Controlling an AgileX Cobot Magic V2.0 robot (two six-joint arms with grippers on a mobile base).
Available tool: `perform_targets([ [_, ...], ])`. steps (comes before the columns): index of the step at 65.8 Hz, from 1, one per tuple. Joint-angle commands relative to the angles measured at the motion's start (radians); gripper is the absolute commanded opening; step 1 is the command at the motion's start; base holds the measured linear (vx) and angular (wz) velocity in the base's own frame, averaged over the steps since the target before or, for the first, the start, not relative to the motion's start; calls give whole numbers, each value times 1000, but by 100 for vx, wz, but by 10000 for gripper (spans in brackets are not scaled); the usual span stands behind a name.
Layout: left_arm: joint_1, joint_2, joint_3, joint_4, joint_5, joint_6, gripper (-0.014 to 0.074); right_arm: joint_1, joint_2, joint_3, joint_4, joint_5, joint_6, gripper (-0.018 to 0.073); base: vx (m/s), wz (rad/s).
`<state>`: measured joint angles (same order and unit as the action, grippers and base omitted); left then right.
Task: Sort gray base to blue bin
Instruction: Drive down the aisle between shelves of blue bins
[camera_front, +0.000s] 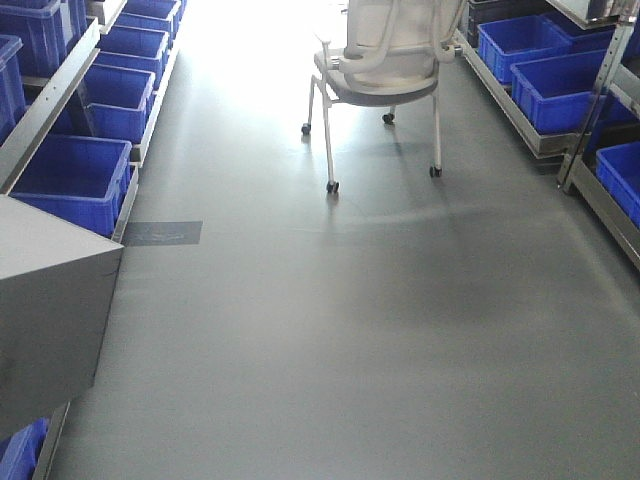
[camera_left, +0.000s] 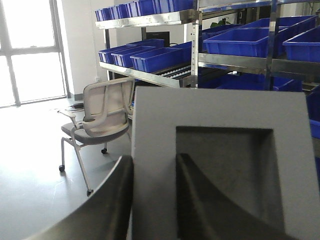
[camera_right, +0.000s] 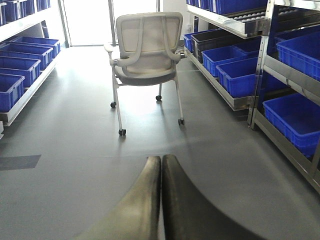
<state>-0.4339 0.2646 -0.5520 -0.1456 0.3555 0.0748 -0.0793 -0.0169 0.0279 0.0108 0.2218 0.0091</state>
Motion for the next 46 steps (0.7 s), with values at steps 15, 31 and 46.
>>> perform_targets([
  [15,-2,9,-28,-14,-110,-9,-6,-2,3,1,-5,-74,-9,-5,39,-2],
  [31,-2,9,-28,-14,-110,-9,-6,-2,3,1,-5,-74,-9,-5,38,-4],
  [46,-2,9,-28,-14,-110,-9,-6,-2,3,1,-5,-74,-9,-5,40,3],
])
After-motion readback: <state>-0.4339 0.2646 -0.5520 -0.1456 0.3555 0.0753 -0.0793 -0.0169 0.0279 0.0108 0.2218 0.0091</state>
